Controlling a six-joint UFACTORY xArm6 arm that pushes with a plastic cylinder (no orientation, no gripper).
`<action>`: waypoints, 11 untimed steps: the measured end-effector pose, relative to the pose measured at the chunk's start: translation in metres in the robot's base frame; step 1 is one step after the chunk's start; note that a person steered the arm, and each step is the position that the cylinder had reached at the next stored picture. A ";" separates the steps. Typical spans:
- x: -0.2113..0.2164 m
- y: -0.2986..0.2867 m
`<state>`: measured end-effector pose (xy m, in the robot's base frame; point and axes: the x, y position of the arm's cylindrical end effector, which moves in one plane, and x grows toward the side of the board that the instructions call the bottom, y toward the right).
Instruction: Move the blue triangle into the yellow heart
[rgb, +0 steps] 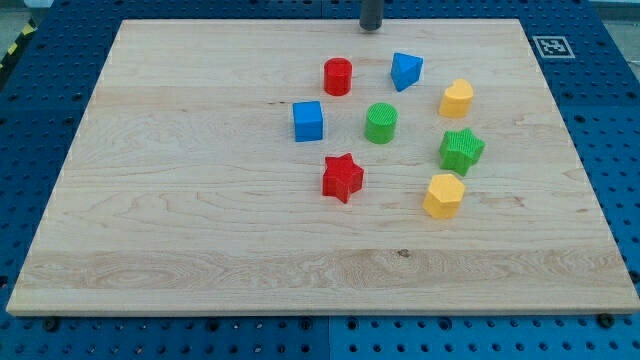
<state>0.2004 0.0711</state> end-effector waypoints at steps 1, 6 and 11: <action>0.025 0.000; 0.208 0.039; 0.205 0.030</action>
